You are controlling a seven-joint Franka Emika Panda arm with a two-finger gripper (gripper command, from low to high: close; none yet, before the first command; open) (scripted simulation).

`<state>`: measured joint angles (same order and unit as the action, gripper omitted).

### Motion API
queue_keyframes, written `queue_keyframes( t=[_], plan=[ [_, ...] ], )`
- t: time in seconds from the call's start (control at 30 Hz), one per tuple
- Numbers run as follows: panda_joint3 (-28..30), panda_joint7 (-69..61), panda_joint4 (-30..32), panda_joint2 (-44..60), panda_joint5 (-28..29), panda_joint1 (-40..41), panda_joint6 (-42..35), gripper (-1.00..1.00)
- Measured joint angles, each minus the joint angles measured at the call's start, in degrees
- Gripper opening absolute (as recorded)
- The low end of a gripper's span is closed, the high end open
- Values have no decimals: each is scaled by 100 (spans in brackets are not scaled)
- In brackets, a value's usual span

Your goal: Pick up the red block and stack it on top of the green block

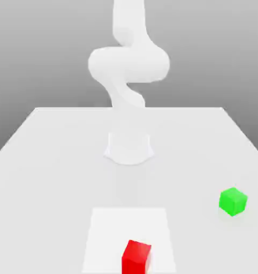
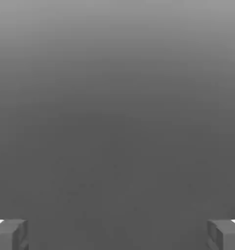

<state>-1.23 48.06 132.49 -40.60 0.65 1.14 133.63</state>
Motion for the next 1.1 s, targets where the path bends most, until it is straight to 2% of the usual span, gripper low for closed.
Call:
queue_keyframes(
  t=[0.5,0.83,1.0,1.03,1.1],
  plan=[
    [-495,1378,425,3157,447,439,1114,0],
    [-537,1984,711,5200,321,410,1869,0],
    [-383,2169,601,6232,482,286,2648,0],
    [-354,2190,582,6357,509,262,2751,-100],
    [-354,2191,582,6357,509,263,2752,-100]
  ],
)
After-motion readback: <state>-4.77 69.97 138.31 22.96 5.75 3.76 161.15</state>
